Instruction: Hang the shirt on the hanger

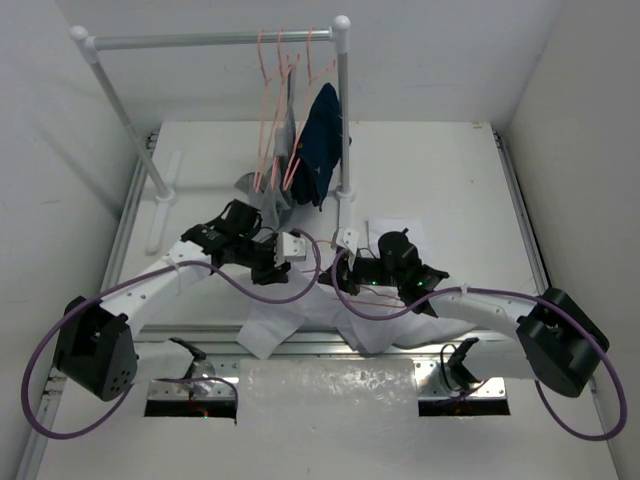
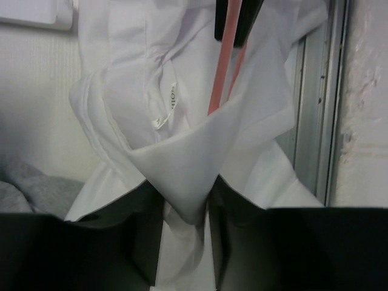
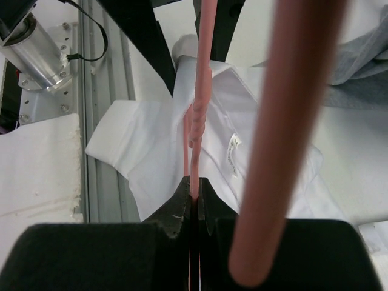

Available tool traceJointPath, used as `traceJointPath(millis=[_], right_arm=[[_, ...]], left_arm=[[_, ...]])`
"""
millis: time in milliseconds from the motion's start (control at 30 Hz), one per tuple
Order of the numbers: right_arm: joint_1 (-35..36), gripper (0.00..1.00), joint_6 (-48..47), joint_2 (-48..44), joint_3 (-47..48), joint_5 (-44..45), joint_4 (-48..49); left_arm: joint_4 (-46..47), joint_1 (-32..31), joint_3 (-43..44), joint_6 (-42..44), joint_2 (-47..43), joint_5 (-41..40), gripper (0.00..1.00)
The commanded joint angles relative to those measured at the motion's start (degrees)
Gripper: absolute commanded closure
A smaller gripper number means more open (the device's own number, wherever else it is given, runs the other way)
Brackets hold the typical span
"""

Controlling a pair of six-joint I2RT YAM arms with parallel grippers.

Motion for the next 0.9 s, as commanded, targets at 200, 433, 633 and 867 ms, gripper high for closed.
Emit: traceJointPath(millis=[200, 433, 633, 867], right_arm=[[0.4, 1.0, -1.7, -3.6, 1.4, -1.2, 2.8], [0.9, 1.0, -4.2, -4.8, 3.2, -1.9, 1.7], [1.0, 1.0, -6.5, -6.1, 5.8, -3.3, -0.8], [0.9, 0.32, -5.2, -7.5, 9.6, 1.5, -8.9]], left_arm=[[5.3, -6.4, 0.6, -3.1, -2.3, 2.6, 0.75], [7.3, -8.3, 2.5, -4.6, -4.7, 0.7, 0.92], [4.6, -8.4, 4.8, -3.9, -7.2, -1.9, 1.0], [4.5, -8.3, 3.2, -3.1, -11.3, -7.9, 1.0]])
